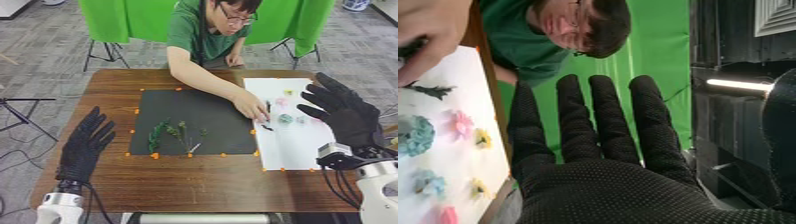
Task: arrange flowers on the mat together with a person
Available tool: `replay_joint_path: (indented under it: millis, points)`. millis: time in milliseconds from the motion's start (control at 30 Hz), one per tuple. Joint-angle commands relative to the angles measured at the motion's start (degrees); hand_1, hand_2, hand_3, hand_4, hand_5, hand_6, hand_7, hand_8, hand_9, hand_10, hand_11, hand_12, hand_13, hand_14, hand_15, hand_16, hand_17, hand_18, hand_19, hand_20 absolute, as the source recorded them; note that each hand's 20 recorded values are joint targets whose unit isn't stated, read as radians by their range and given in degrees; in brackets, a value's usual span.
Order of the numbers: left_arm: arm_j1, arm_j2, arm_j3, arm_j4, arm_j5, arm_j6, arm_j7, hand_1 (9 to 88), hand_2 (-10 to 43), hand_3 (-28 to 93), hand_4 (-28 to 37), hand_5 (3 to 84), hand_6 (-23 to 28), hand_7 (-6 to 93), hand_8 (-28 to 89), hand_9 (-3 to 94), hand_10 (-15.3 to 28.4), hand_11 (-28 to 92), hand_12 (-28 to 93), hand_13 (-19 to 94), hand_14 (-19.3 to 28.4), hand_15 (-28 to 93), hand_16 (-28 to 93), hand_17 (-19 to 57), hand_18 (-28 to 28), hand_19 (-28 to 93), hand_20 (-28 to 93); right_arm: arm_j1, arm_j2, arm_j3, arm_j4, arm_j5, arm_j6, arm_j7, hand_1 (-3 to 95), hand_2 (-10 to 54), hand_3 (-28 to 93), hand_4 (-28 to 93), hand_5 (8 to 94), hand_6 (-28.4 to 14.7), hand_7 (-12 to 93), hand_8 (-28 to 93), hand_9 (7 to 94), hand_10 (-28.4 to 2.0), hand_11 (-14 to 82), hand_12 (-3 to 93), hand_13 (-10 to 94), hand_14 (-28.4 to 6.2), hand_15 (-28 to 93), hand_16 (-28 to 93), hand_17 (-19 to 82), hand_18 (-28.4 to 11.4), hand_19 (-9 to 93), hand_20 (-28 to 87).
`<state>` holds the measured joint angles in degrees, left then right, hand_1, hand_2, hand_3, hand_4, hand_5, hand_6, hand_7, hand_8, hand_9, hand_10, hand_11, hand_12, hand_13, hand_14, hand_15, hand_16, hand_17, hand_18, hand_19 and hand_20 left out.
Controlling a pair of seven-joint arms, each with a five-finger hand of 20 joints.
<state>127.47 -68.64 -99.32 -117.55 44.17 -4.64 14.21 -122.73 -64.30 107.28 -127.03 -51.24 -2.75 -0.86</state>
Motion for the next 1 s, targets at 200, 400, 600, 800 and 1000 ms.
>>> replay_joint_path:
  millis: [200, 400, 600, 800, 1000]
  points:
    - [-0.6, 0.08, 0.71, 0.74, 0.22, -0.83, -0.27, 27.3, -6.9, 65, -28.3, 26.3, 2.7, 13.0, -9, 18.1, 8.7, 13, 15, 18, 12.4, 15, 6, -11.6, 21.2, 38, 8, 1.1, -0.2, -1.6, 0.5, -0.2, -1.5, 0.9, 13.9, -6.6, 80, -26, 33.7, -3.6, 13, -8, 34.0, -13.9, 8.2, 22.0, 29, -12.5, 5, 35, 3, -22.7, 39, 22]
    - [1.7, -1.54, 0.92, 0.26, -0.05, -0.6, -1.91, 27.3, -6.9, 65, -28.3, 26.4, 2.6, 13.1, -9, 18.2, 8.8, 14, 15, 18, 12.6, 16, 6, -11.5, 21.2, 38, 8, 0.1, 0.1, -1.2, 0.1, -0.4, -1.3, 2.2, 14.0, -6.3, 80, -26, 33.9, -3.6, 13, -8, 34.0, -14.0, 8.5, 21.9, 29, -12.6, 6, 35, 3, -22.7, 39, 22]
    - [-0.6, -1.15, 1.26, 0.82, 0.04, -1.21, -0.99, 27.2, -6.8, 65, -28.3, 26.5, 2.6, 13.2, -9, 18.3, 8.8, 14, 15, 18, 12.6, 16, 6, -11.5, 21.2, 38, 8, 0.1, -0.2, -1.2, 0.1, -0.7, -1.7, 1.4, 13.9, -6.2, 80, -26, 34.0, -3.7, 13, -8, 34.2, -13.9, 8.6, 21.8, 29, -12.6, 6, 34, 3, -22.7, 39, 22]
    - [1.6, -2.07, 0.84, 0.15, 0.06, -0.62, -1.1, 27.0, -6.8, 65, -28.3, 26.6, 2.7, 13.3, -9, 18.4, 8.8, 14, 15, 18, 12.6, 16, 6, -11.5, 21.2, 38, 8, 1.4, -1.0, -2.8, 1.0, -1.6, -2.3, 2.3, 14.2, -6.3, 80, -26, 34.1, -3.7, 13, -8, 34.3, -14.0, 8.4, 21.8, 29, -12.7, 6, 34, 3, -22.7, 39, 22]
    - [0.1, -1.69, 0.93, 0.43, 0.44, -1.12, -0.98, 27.1, -6.7, 65, -28.3, 26.7, 2.7, 13.2, -9, 18.4, 8.8, 14, 15, 18, 12.6, 16, 6, -11.5, 21.2, 38, 8, 2.1, -0.7, -2.7, 1.1, -1.6, -2.4, 2.2, 14.5, -6.4, 80, -26, 34.2, -3.7, 13, -8, 34.3, -13.9, 8.3, 21.9, 29, -12.6, 6, 34, 3, -22.7, 39, 22]
